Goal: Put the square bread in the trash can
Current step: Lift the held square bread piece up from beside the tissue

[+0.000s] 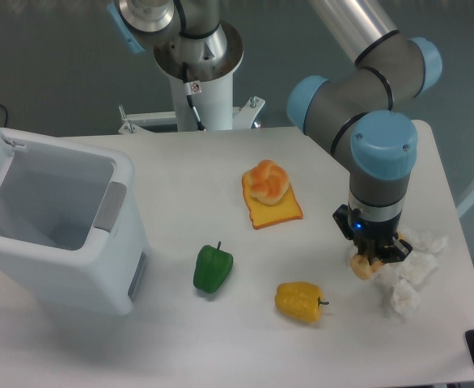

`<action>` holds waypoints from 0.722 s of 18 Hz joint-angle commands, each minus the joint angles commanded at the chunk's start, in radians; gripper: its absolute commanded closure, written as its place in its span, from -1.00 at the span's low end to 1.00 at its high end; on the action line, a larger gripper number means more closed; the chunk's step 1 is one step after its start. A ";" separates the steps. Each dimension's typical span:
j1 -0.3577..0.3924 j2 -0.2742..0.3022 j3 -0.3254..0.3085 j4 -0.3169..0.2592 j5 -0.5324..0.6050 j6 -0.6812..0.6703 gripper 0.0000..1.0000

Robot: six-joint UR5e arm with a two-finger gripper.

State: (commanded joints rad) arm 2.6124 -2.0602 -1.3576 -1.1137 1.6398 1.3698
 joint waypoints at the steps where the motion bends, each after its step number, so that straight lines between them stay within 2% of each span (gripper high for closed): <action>1: 0.000 0.002 -0.002 0.000 0.000 0.000 0.56; 8: -0.005 0.005 0.000 -0.006 -0.006 0.000 0.55; 13: -0.017 0.048 -0.005 -0.008 -0.043 -0.002 0.56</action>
State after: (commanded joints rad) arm 2.5955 -2.0126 -1.3622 -1.1213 1.5970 1.3683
